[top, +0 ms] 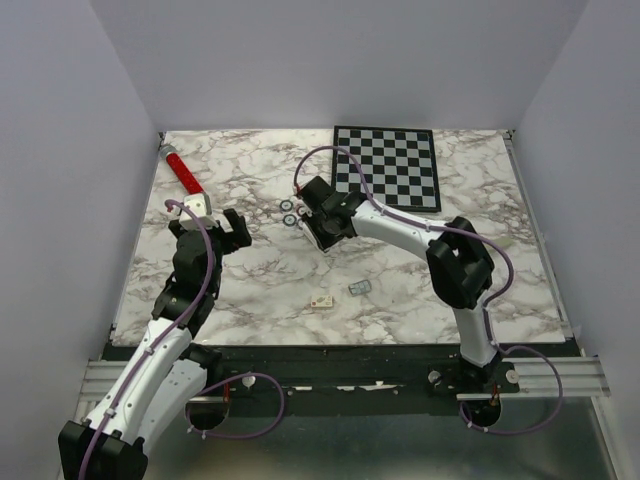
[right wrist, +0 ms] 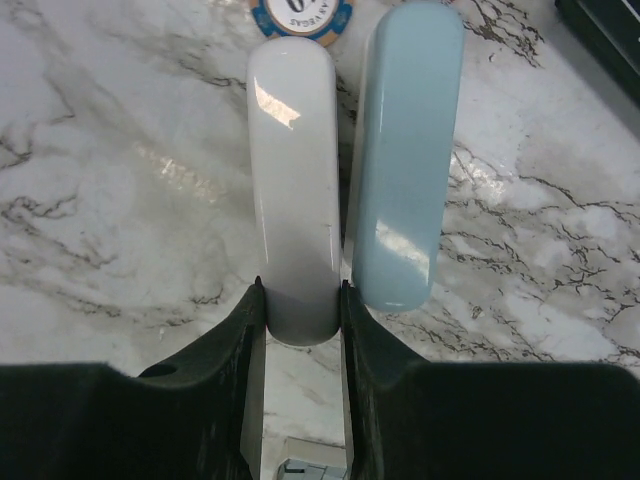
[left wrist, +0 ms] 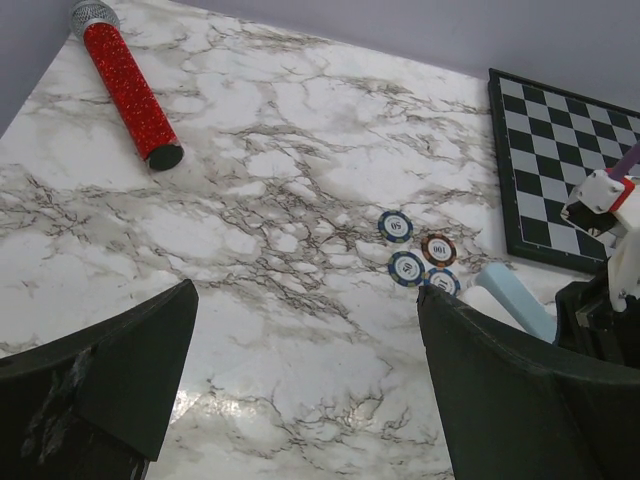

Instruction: Load the staples into the stapler

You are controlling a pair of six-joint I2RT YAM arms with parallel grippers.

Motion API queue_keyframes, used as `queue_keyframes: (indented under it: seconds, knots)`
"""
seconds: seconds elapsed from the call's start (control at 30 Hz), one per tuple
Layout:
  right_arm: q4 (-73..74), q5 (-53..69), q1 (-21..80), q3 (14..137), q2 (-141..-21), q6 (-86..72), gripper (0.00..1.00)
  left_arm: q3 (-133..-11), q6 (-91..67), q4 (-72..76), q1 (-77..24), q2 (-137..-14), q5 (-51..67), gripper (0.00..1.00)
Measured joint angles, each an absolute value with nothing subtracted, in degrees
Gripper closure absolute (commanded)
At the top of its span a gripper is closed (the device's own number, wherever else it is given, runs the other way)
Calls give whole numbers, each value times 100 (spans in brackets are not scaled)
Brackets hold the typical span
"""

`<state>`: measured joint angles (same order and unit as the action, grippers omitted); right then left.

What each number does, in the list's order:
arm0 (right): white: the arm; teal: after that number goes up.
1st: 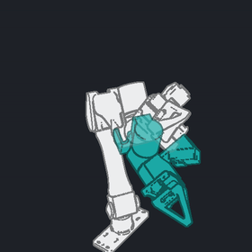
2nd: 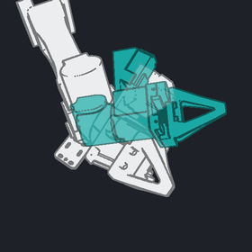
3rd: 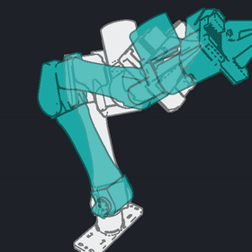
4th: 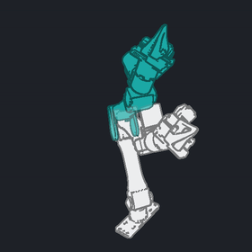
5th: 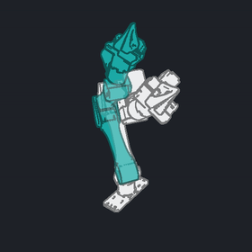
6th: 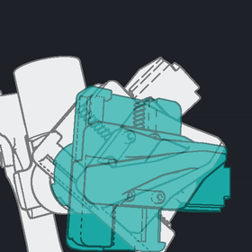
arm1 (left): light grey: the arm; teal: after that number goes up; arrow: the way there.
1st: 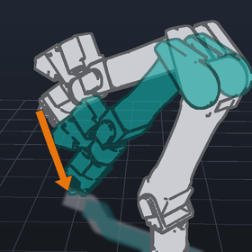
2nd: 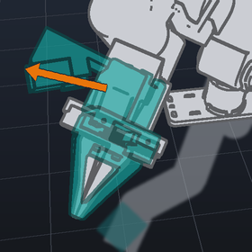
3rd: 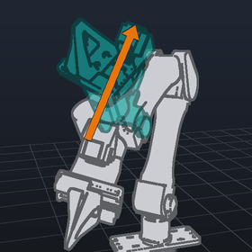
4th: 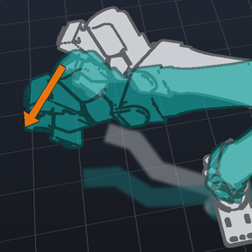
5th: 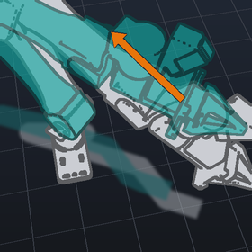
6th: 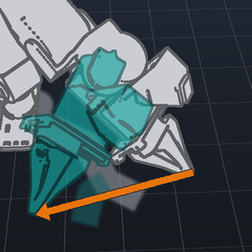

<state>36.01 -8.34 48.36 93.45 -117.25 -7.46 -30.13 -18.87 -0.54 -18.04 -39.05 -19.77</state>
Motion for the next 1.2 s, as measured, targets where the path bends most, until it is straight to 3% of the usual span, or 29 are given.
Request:
queue_keyframes:
  seconds: [0.2, 0.4, 0.63, 0.87, 1.0, 1.2]
  knots:
    - [3916, -856, 4711, 9697, -12031, -1024, 44, -3013, -1887, -56, -1804, -3861, -1999, 1]
    - [3999, -851, 4694, 9747, -11876, -1092, 27, -3015, -1890, -152, -1804, -3612, -2078, 1]
    - [3828, -838, 4119, 9249, -10296, -1280, 17, -3074, -1892, -473, -1806, -3028, -2534, 1]
    - [3350, -836, 2338, 7784, -8162, -1710, 10, -3500, -1584, -620, -1804, -2202, -3087, 1]
    - [3256, -967, 1433, 6984, -6995, -1868, 0, -3874, -1334, -615, -1804, -1997, -3367, 1]
    - [2952, -1756, 1002, 6241, -4956, -1802, 0, -4600, -969, -655, -1804, -2141, -3599, 1]
